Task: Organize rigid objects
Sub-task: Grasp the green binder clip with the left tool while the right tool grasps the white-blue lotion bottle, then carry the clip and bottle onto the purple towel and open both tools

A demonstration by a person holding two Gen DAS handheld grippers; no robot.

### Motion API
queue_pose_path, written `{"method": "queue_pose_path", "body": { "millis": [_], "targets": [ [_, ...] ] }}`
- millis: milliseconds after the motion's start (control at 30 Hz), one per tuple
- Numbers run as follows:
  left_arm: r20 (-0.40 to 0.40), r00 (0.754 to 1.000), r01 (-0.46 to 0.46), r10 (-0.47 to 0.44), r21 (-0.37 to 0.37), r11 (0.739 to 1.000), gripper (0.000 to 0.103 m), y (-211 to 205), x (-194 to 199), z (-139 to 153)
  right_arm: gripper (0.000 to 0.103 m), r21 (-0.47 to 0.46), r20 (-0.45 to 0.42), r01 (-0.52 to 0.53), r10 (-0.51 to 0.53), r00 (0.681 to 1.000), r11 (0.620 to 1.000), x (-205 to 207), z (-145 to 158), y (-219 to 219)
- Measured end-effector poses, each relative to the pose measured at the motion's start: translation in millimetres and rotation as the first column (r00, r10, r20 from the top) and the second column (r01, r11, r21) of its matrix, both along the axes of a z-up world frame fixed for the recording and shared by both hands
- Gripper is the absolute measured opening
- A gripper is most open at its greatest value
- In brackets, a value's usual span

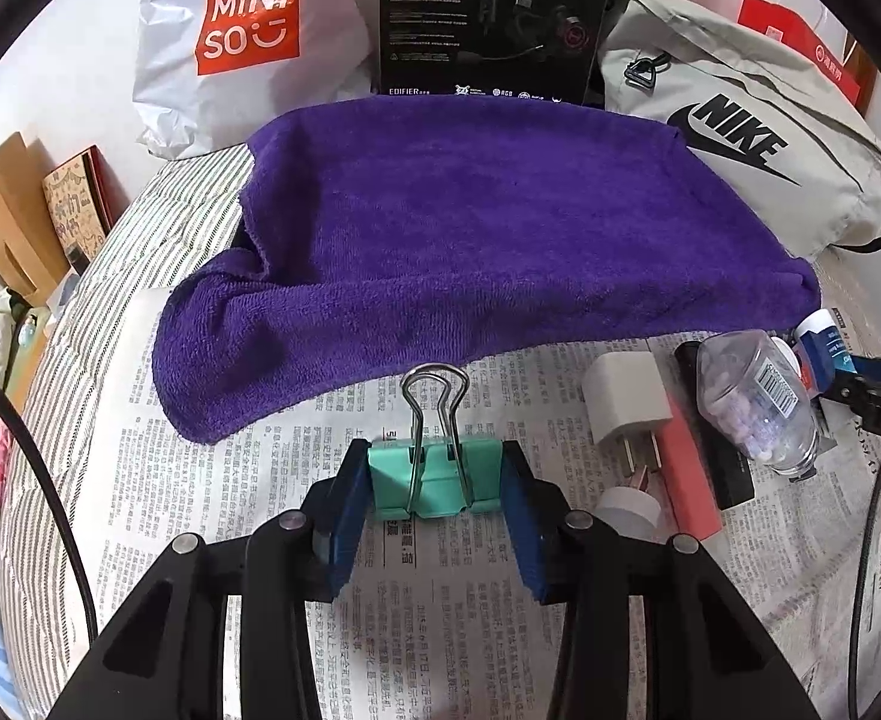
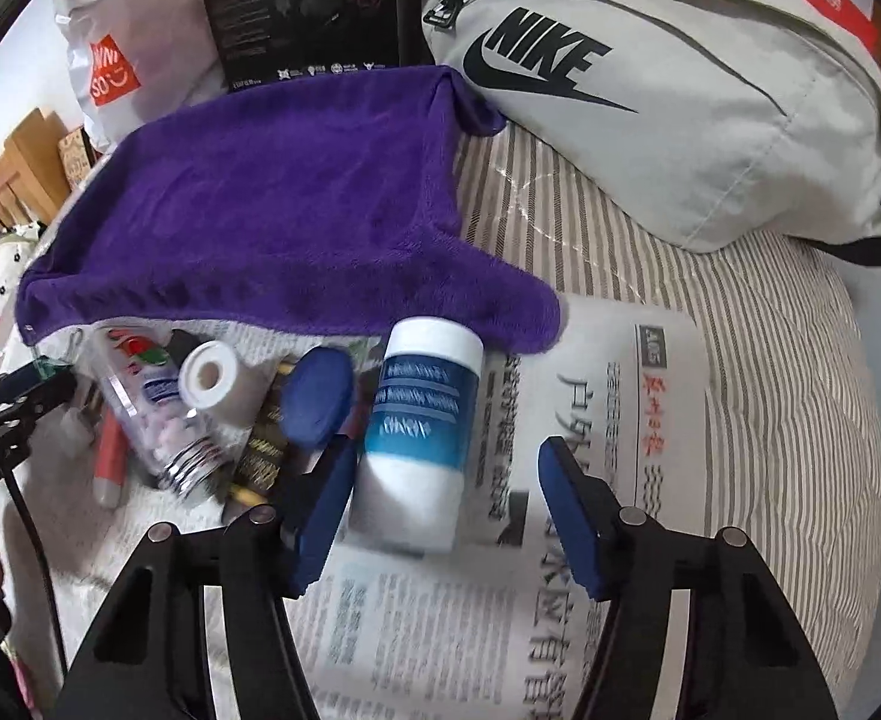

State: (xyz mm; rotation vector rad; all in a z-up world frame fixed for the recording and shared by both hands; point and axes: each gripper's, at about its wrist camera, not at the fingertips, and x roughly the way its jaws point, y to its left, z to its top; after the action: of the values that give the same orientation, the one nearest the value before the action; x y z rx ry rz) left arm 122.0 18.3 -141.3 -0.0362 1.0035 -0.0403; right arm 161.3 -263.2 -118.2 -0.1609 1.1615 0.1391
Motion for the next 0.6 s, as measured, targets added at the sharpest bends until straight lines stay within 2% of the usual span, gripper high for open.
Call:
{"method": "queue_pose_path", "body": {
  "millis": [67, 133, 267, 333, 367, 600],
  "targets": [
    [0.003, 1.0, 0.003, -0.003, 0.0, 1.0, 0.04, 0.5, -0.2, -0.4, 0.05, 0.017, -0.011, -0.006, 0.006, 1.0, 1.0, 6.5, -5.1, 1.1],
    [0.011, 1.0, 0.001, -0.001, 0.004, 1.0, 0.04, -0.7, -0.6, -1.0, 0.044, 0.013, -0.02, -0.002, 0.002, 1.0, 1.0, 7.9, -10.1, 0.8],
    [0.017, 1.0, 0.007, -0.007, 0.012, 1.0, 0.04, -1.6, 1.1, -1.4, 0.043, 0.025, 0.027, -0.014, 0.014, 1.0, 1.0, 2.3, -10.8, -0.3],
    [0.015, 1.0, 0.016, -0.016, -0.002, 1.0, 0.04, 1.3, 0.1, -1.3, 0.041, 0.042, 0.023, -0.014, 0.013, 1.0, 0.999, 2.8, -10.6, -3.7],
    [0.01, 1.0, 0.017, -0.017, -0.009, 1.0, 0.04, 3.5, -1.1, -0.8, 0.037, 0.04, 0.02, -0.01, 0.01, 1.0, 0.999, 3.8, -9.9, -5.2],
    [0.002, 1.0, 0.001, -0.001, -0.058, 0.998, 0.04, 17.8, -12.8, 6.4, 0.037, 0.14, -0.014, -0.002, 0.004, 1.0, 0.99, -6.3, -0.7, -15.8]
  ]
}}
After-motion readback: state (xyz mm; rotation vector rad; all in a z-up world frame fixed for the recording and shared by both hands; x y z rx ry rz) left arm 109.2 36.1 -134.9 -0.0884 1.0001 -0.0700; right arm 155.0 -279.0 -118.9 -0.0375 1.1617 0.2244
